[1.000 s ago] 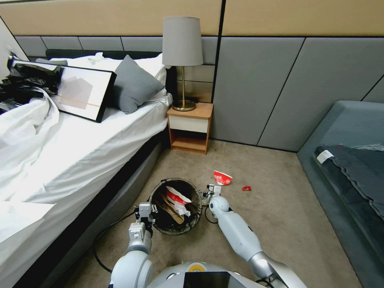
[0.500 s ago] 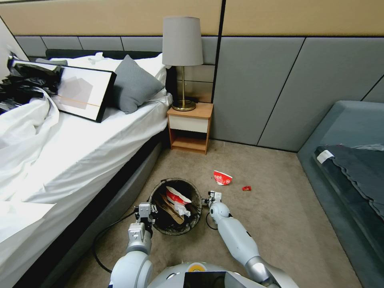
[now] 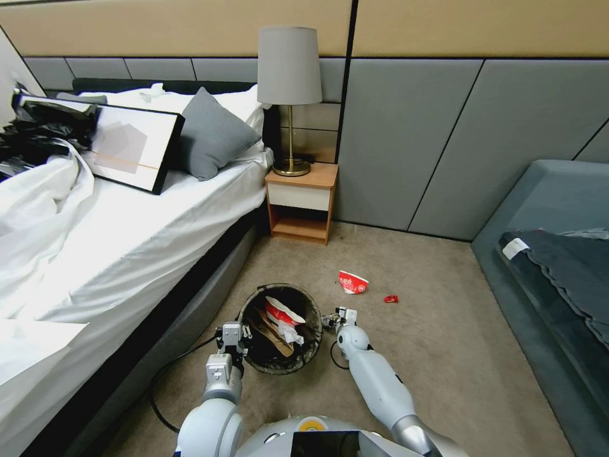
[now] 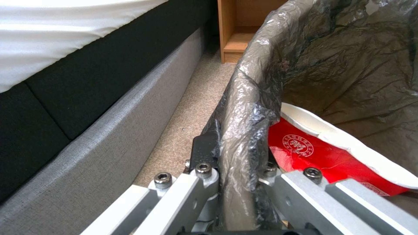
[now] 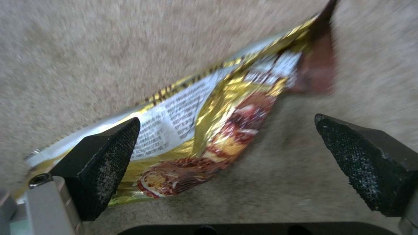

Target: Pick up the trash bin, then pick up the garbage from the floor and place it into the trash bin.

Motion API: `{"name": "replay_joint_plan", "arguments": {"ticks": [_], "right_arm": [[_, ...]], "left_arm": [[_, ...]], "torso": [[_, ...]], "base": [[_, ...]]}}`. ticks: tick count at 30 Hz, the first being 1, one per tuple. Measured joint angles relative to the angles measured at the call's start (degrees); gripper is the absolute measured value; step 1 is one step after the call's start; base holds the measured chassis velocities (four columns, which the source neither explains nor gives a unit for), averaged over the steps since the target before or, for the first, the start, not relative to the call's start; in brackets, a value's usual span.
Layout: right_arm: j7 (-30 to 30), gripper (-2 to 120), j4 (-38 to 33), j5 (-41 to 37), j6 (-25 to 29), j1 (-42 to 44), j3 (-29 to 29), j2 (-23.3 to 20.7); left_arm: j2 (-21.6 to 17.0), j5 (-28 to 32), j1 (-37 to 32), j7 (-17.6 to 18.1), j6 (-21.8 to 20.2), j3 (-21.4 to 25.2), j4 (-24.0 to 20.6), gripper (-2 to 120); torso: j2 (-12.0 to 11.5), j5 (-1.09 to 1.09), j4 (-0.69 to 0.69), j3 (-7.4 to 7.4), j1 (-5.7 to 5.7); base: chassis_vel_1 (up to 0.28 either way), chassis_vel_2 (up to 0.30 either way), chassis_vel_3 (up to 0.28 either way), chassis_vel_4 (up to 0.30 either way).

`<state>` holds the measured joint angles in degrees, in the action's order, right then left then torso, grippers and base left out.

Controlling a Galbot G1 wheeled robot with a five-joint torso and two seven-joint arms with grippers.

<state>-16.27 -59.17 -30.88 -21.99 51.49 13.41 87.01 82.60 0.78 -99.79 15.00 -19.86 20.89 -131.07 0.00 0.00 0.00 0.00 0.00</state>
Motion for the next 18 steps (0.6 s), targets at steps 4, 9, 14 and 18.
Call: {"name": "replay_joint_plan", "arguments": {"ticks": [4, 9, 14, 18], "right_arm": [[1.87, 100, 4.17, 1.32, 1.49, -1.51, 0.64, 0.99], [5.13, 100, 7.91, 2.78, 3.02, -4.1, 0.92, 1.45], [6.38, 87, 9.82, 3.68, 4.39, -4.98, 1.2, 1.91], [7.5, 71, 10.95, 4.53, 5.8, -5.2, 1.52, 2.03]], "left_arm": [[0.05, -0.07, -0.09, 0.0, 0.14, -0.03, 0.11, 2], [0.3, -0.39, -0.02, 0.0, 0.41, -0.26, 0.72, 2], [0.5, -0.63, -0.13, -0.01, 0.44, -0.57, 0.73, 2], [0.45, -0.67, -0.35, -0.02, 0.47, -0.41, 0.7, 2]], "torso": [[0.0, 0.0, 0.01, 0.0, 0.0], [0.0, 0.0, 0.0, 0.0, 0.0], [0.0, -0.02, -0.02, 0.0, 0.0], [0.01, -0.05, -0.04, -0.01, -0.01]], "base": [[0.0, 0.0, 0.0, 0.0], [0.0, 0.0, 0.0, 0.0], [0.0, 0.0, 0.0, 0.0], [0.0, 0.0, 0.0, 0.0]]}}
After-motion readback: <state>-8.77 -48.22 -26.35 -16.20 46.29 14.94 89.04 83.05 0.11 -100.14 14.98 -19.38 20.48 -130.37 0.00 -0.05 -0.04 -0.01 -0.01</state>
